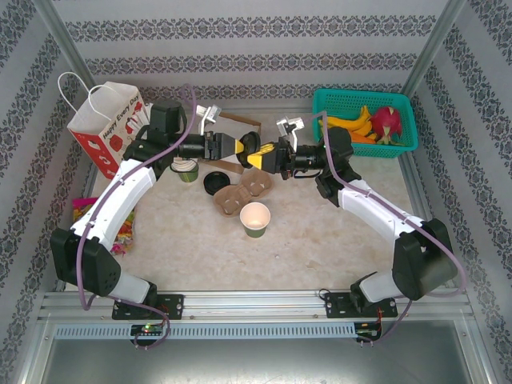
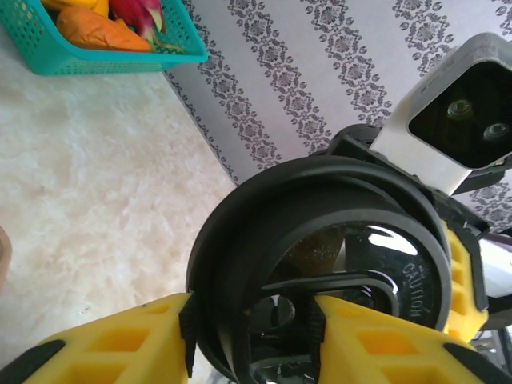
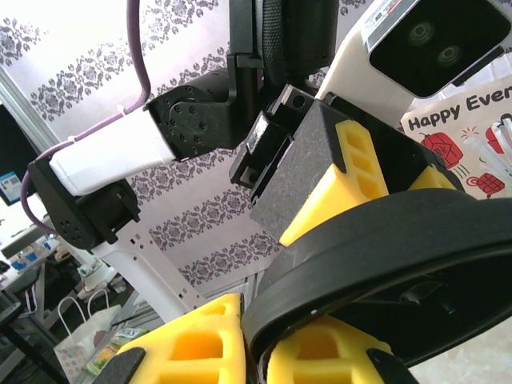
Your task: Pack the takeout coffee
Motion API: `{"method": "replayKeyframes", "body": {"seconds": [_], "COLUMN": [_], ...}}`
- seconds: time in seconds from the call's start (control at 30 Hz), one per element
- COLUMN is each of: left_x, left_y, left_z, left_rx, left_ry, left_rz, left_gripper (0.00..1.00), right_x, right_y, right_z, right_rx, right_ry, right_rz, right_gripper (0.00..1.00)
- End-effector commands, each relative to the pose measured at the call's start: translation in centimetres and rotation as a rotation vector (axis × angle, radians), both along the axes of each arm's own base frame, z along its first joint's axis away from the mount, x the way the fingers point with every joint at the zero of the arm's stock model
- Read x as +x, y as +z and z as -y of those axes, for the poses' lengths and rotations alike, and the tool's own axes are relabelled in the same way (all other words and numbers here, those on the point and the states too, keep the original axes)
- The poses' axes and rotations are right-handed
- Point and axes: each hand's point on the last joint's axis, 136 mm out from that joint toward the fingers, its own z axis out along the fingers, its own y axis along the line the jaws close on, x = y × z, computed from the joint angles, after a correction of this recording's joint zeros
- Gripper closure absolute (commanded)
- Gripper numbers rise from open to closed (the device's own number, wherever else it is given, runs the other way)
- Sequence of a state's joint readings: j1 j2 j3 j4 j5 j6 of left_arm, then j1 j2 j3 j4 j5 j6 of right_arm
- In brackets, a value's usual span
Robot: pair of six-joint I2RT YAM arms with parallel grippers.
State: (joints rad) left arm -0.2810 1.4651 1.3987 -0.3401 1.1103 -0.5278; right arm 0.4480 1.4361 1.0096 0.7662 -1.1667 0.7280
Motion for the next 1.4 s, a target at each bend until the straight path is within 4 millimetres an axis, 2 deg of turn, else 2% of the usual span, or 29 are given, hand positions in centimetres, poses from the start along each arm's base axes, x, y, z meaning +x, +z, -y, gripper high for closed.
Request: {"method": "replayKeyframes", "body": {"seconds": [0.0,0.27,0.47,0.57,0.67,0.7,0.73,0.8,0.87,0.97,1.03,1.13,1.2,1.27,1.37], "left_x": [-1.0,-1.5,-1.5,-1.5,-0.8,-0.5,-0.1,0.6,1.1,1.3,0.9,-1.0,-2.1,-3.2,-4.6], "left_y": [0.9,0.7,0.9,0.8,-0.2,-0.7,-1.4,-2.7,-4.3,-6.5,-7.9,-9.8,-10.9,-11.8,-12.5], "left_z": [0.1,0.1,-0.1,-0.3,-0.9,-1.2,-1.6,-2.4,-3.3,-4.5,-5.1,-5.8,-6.5,-6.9,-6.2], "left_rx": [-0.027,-0.019,-0.010,0.010,0.074,0.104,0.138,0.201,0.265,0.351,0.418,0.529,0.600,0.643,0.639], "left_ry": [-0.059,-0.072,-0.063,-0.049,0.014,0.042,0.076,0.137,0.196,0.269,0.298,0.285,0.292,0.302,0.294], "left_rz": [0.007,0.020,0.056,0.073,0.082,0.082,0.080,0.066,0.036,-0.009,-0.049,-0.116,-0.174,-0.223,-0.289], "left_gripper": [0.65,0.76,0.89,1.00,1.00,1.00,1.00,1.00,1.00,1.00,1.00,1.00,1.00,1.00,1.00], "right_x": [-1.4,-1.1,-1.0,-0.7,0.4,1.1,2.1,4.4,6.4,9.1,9.5,8.0,6.5,5.0,3.0], "right_y": [0.7,0.6,0.2,0.1,-0.1,-0.3,-0.8,-2.1,-4.0,-8.7,-12.5,-15.8,-17.2,-18.1,-18.9], "right_z": [0.0,-0.1,-0.4,-0.3,0.0,0.3,0.7,1.9,3.7,7.2,9.8,12.0,12.5,12.6,12.4], "right_rx": [0.017,0.020,0.017,0.016,0.017,0.015,0.005,-0.020,-0.041,-0.131,-0.278,-0.427,-0.437,-0.412,-0.371], "right_ry": [0.026,0.002,0.001,-0.014,-0.083,-0.122,-0.180,-0.320,-0.464,-0.710,-0.883,-0.988,-0.996,-0.983,-0.970], "right_rz": [0.097,0.090,0.075,0.066,0.050,0.036,0.004,-0.063,-0.150,-0.352,-0.497,-0.628,-0.718,-0.799,-0.888], "right_gripper": [1.00,1.00,1.00,1.00,0.83,0.64,0.44,0.26,0.03,0.02,0.02,0.02,0.02,0.02,0.02]}}
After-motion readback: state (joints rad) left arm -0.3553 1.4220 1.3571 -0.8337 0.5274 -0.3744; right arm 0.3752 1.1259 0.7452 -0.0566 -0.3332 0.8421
